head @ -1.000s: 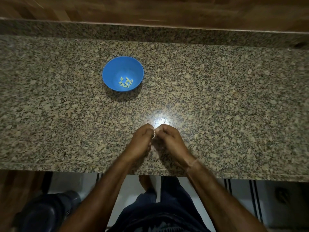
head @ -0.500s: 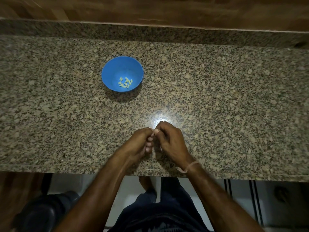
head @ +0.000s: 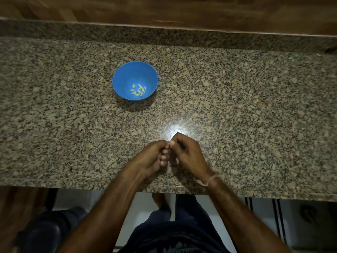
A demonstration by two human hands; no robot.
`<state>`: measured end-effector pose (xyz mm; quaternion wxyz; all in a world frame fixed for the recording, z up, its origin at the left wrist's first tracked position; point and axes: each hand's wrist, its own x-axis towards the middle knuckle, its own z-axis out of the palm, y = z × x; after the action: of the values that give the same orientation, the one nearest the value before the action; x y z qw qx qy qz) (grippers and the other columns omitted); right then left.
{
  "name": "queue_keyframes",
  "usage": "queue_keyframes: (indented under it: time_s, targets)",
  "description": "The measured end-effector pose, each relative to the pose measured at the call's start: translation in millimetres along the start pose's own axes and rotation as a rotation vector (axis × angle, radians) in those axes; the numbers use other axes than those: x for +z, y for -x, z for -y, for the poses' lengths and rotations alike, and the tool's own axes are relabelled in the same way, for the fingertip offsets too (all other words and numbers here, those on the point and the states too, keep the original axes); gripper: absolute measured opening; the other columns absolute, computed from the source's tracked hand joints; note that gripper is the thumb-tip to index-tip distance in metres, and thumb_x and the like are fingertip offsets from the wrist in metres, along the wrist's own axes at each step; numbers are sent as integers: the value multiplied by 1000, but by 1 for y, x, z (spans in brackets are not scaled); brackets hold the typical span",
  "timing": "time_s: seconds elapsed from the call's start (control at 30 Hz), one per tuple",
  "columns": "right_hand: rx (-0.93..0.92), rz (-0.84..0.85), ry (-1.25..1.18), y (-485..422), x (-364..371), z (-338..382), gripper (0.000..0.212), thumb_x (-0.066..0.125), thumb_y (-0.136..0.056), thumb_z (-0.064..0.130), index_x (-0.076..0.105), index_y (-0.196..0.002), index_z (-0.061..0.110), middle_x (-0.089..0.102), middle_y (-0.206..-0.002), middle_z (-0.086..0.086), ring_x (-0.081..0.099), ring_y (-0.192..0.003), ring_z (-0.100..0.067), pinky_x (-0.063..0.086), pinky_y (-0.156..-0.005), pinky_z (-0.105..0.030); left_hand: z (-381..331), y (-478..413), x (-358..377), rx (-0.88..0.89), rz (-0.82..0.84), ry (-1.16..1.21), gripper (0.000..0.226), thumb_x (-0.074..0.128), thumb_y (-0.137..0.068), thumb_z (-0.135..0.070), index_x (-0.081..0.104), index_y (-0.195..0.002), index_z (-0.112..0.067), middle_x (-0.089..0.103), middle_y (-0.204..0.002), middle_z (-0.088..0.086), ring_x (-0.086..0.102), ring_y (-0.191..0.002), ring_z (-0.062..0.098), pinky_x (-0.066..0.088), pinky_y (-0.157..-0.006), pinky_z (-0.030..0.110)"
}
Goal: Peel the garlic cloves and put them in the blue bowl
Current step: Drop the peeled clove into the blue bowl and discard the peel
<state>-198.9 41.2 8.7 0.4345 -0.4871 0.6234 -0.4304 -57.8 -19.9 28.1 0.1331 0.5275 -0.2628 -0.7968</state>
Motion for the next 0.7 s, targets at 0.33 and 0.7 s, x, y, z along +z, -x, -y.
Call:
queue_keyframes:
  time_s: [0.33, 0.7]
  targets:
    - [399, 61, -310, -4, 3, 7, 25, 54, -106, 11, 58, -81, 10, 57, -72, -7, 49, -66, -26, 44, -63, -30, 12, -1, -1, 390, -137, -444, 27, 39, -107, -11, 49, -82, -13, 46, -70, 4, 42, -56, 13, 32, -51, 27]
    - [69, -79, -72, -1, -1, -2, 15, 65, -100, 28, 69, -89, 18, 70, -81, -6, 69, -81, -35, 56, -76, -59, 15, 6, -3, 642, -255, -620, 20, 56, -107, -25, 63, -91, -15, 65, -73, 4, 60, -64, 18, 47, -58, 28]
